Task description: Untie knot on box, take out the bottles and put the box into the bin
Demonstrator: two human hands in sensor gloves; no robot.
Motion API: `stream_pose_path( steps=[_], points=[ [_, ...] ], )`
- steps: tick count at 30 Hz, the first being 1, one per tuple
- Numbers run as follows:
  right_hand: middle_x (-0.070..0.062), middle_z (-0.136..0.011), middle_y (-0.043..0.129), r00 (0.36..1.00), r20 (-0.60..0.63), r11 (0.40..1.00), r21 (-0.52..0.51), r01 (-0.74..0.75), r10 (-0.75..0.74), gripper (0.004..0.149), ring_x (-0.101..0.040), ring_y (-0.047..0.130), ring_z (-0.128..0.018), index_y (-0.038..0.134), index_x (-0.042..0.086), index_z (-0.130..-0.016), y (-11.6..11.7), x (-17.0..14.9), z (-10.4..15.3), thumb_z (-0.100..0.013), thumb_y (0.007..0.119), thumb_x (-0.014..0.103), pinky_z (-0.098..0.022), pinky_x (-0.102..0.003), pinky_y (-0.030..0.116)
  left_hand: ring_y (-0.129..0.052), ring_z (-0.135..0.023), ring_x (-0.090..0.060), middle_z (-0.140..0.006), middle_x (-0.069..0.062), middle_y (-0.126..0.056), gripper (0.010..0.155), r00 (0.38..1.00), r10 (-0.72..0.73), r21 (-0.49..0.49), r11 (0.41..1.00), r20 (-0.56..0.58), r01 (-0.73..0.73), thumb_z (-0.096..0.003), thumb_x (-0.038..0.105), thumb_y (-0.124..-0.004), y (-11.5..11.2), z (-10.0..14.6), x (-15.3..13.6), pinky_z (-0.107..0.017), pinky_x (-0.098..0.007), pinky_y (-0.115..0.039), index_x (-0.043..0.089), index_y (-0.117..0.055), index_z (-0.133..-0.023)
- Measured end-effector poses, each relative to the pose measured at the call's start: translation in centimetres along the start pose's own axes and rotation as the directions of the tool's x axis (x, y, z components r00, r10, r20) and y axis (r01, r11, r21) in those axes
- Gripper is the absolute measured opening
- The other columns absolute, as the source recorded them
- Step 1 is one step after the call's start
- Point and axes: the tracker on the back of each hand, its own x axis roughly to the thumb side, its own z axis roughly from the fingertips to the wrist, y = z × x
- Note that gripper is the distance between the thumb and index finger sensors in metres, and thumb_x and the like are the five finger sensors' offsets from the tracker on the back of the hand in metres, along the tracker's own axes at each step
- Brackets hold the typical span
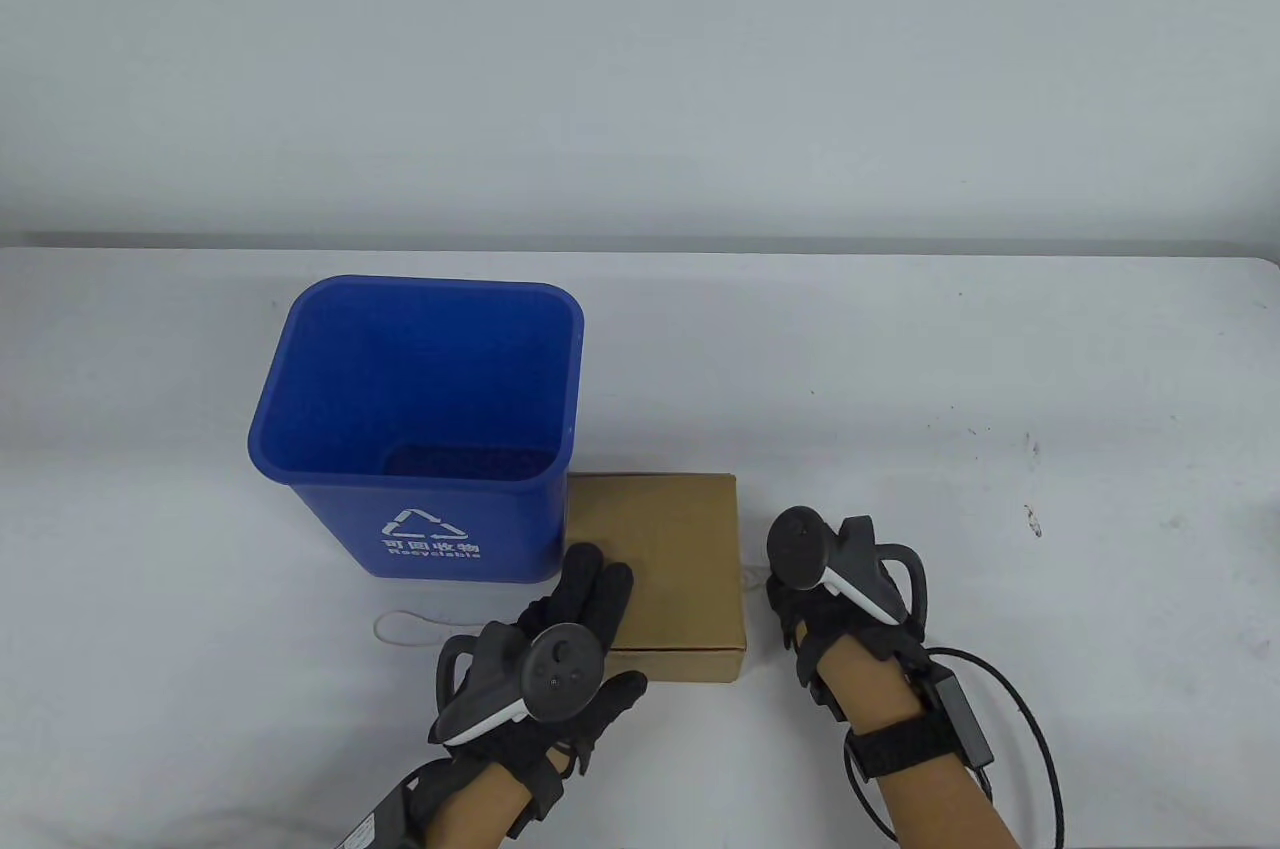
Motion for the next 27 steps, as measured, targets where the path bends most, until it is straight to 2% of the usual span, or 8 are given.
stream_pose_path(
  steps=[3, 6, 10, 16, 18, 20, 25, 27],
  points=[
    [-0.006, -0.075, 0.081, 0.992, 0.072, 0.995, 0.021, 0.102, -0.104, 0.039, -0.021, 0.082, -0.057, 0.078, 0.021, -0.082, -0.5, -1.5, 0.3, -0.047, 0.079, 0.037, -0.044, -0.045, 0.075, -0.067, -0.092, -0.06, -0.113, -0.008, 0.0, 0.095, 1.0, 0.011, 0.0, 1.0, 0.004, -0.011, -0.0468, 0.059, -0.073, 0.0, 0.0, -0.1, -0.065, -0.065, -0.064, 0.03, -0.008, -0.109],
    [-0.011, -0.089, 0.077, 0.967, 0.095, 0.968, -0.067, 0.243, -0.236, 0.055, -0.033, 0.085, -0.066, 0.068, 0.016, -0.095, -1.8, -3.3, 1.2, -0.047, 0.08, 0.038, -0.049, -0.051, 0.073, -0.066, -0.093, -0.06, -0.113, -0.008, 0.0, 0.095, 1.0, 0.017, -0.008, 1.0, 0.005, -0.017, -0.0468, 0.059, -0.073, 0.0, 0.0, 0.0, -0.065, -0.066, -0.063, 0.03, -0.008, -0.109],
    [-0.017, -0.103, 0.058, 0.964, 0.12, 0.964, -0.089, 0.249, -0.237, 0.065, -0.047, 0.067, -0.087, 0.055, 0.018, -0.102, -2.4, -3.9, 1.6, -0.047, 0.08, 0.04, -0.059, -0.063, 0.06, -0.063, -0.094, -0.061, -0.112, -0.009, 0.002, 0.096, 1.0, 0.015, -0.012, 1.0, 0.004, -0.015, -0.0466, 0.06, -0.074, -0.1, 0.0, 0.2, -0.066, -0.067, -0.061, 0.029, -0.007, -0.109],
    [-0.013, -0.111, 0.031, 0.964, 0.207, 0.981, 0.135, 0.141, -0.167, 0.078, -0.056, 0.034, -0.098, 0.042, 0.015, -0.106, 0.0, -0.5, 0.1, -0.046, 0.082, 0.045, -0.063, -0.073, 0.036, -0.064, -0.094, -0.057, -0.11, -0.016, 0.002, 0.098, 1.0, 0.01, 0.009, 1.0, -0.026, -0.009, -0.0457, 0.06, -0.076, 0.1, 0.1, 0.0, -0.066, -0.065, -0.063, 0.029, -0.008, -0.109],
    [-0.011, -0.111, 0.031, 0.968, 0.216, 0.982, 0.166, 0.09, -0.125, 0.078, -0.056, 0.033, -0.098, 0.042, 0.014, -0.106, 0.7, 0.3, -0.4, -0.046, 0.081, 0.045, -0.063, -0.073, 0.035, -0.065, -0.094, -0.056, -0.11, -0.016, 0.002, 0.098, 0.999, 0.009, 0.005, 1.0, -0.035, -0.009, -0.0457, 0.06, -0.076, 0.1, 0.1, -0.1, -0.066, -0.063, -0.064, 0.029, -0.008, -0.109],
    [-0.007, -0.112, 0.028, 0.968, 0.22, 0.975, 0.207, 0.076, -0.122, 0.072, -0.056, 0.029, -0.097, 0.042, 0.017, -0.106, 1.2, 1.1, -0.8, -0.049, 0.076, 0.047, -0.064, -0.071, 0.032, -0.068, -0.093, -0.054, -0.11, -0.019, 0.001, 0.098, 0.997, -0.008, 0.005, 1.0, -0.072, 0.009, -0.0457, 0.061, -0.076, 0.2, 0.1, -0.3, -0.066, -0.06, -0.066, 0.03, -0.007, -0.109],
    [-0.001, -0.106, 0.046, 0.971, 0.216, 0.988, 0.136, 0.078, -0.106, 0.059, -0.035, 0.048, -0.093, 0.058, 0.023, -0.1, 0.9, 1.4, -0.8, -0.049, 0.08, 0.044, -0.066, -0.06, 0.045, -0.07, -0.092, -0.055, -0.11, -0.019, 0.0, 0.096, 0.995, 0.046, 0.02, 0.999, -0.091, -0.044, -0.0461, 0.06, -0.076, 0.2, 0.0, -0.5, -0.065, -0.06, -0.068, 0.032, -0.01, -0.109],
    [0.0, -0.103, 0.053, 0.975, 0.204, 0.992, 0.106, 0.071, -0.091, 0.054, -0.032, 0.055, -0.089, 0.063, 0.024, -0.097, 0.8, 1.7, -0.6, -0.049, 0.081, 0.042, -0.064, -0.057, 0.05, -0.07, -0.091, -0.055, -0.109, -0.019, 0.002, 0.096, 0.995, 0.047, 0.014, 0.999, -0.088, -0.046, -0.0462, 0.06, -0.076, 0.2, -0.1, -0.5, -0.064, -0.06, -0.068, 0.032, -0.008, -0.109]
  ],
)
